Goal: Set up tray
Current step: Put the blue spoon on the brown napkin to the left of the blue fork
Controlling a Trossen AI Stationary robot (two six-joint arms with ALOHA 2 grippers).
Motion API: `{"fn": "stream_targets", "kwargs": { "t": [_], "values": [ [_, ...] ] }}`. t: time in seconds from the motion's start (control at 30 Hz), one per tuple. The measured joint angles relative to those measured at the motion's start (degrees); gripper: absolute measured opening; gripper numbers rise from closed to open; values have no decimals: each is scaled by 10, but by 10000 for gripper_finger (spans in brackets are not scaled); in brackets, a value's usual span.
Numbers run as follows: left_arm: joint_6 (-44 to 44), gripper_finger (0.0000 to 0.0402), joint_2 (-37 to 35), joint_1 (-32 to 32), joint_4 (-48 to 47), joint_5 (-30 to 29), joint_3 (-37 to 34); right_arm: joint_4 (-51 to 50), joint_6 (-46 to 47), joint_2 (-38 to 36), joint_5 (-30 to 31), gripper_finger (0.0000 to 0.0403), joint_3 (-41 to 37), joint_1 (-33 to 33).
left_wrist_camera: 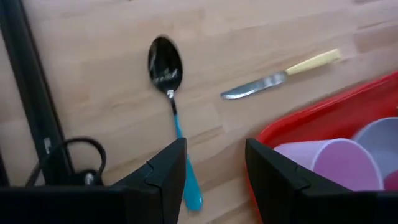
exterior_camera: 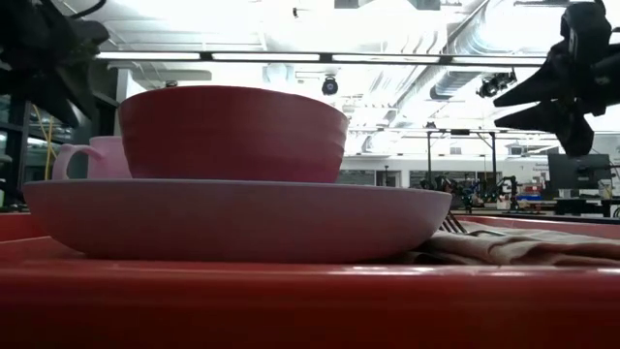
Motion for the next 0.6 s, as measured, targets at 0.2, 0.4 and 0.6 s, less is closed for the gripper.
{"fn": "stream_targets", "kwargs": {
  "t": [0.2, 0.4, 0.6],
  "values": [
    [-20, 195, 69, 0, 7, 10, 0, 116, -102, -71, 0, 134, -52, 0],
    [-18, 195, 129, 41, 39, 38, 1, 130, -151, -110, -3, 134, -52, 0],
    [29, 195, 180, 152, 84, 132, 1, 129, -152, -117, -13, 134, -52, 0]
  ]
}}
